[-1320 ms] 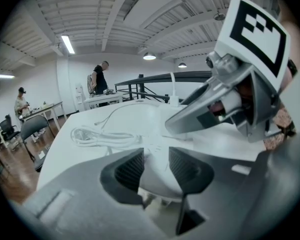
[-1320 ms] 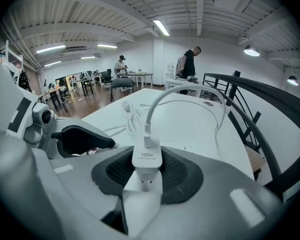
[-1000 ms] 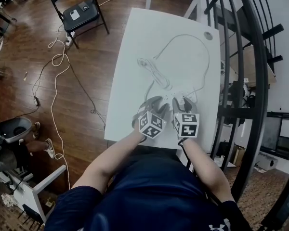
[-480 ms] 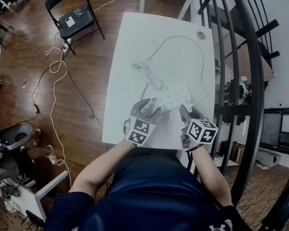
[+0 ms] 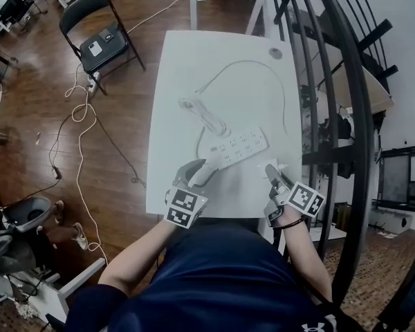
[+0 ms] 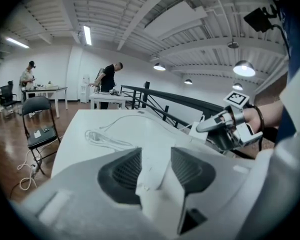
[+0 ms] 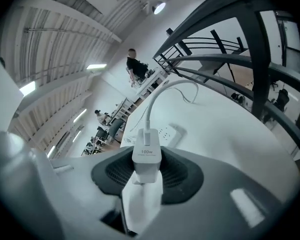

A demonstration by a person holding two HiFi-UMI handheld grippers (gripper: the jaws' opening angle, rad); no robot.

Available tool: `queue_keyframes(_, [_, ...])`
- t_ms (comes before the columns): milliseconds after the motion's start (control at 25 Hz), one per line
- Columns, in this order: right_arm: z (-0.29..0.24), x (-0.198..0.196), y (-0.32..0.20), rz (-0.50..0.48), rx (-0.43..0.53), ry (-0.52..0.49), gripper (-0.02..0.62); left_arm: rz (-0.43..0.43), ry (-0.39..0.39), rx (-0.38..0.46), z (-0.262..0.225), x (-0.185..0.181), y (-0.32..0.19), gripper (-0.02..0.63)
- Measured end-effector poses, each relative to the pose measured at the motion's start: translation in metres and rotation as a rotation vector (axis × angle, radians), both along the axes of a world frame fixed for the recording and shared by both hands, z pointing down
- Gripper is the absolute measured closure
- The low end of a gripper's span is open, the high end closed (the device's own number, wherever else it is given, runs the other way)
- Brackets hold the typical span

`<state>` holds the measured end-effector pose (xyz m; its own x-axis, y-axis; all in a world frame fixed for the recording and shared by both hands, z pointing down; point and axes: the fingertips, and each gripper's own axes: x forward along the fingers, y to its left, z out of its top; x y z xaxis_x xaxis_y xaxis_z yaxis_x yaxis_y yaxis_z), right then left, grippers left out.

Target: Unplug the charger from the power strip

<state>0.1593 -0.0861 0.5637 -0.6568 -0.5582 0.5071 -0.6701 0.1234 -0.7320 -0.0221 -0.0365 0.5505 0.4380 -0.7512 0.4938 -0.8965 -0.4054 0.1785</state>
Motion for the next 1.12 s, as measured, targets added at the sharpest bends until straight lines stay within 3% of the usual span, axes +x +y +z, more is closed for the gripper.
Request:
queue_keyframes(440, [0.074, 0.027, 0.031, 0.015, -0.148, 0.058, 0.453, 0.065, -0.035, 0.000, 0.003, 0.027, 0.001, 0.443])
queue_keyframes(920, [0.091, 0.029, 0.042, -0.027, -0.121, 0.115, 0.449, 0.074, -0.054, -0.033, 0.011, 0.026, 0.008, 0.448])
queue_keyframes(1120, [0.092, 0.032, 0.045, -0.088, -0.082, 0.258, 0.344, 0.085, -0.052, -0.025, 0.008, 0.029, 0.007, 0.456])
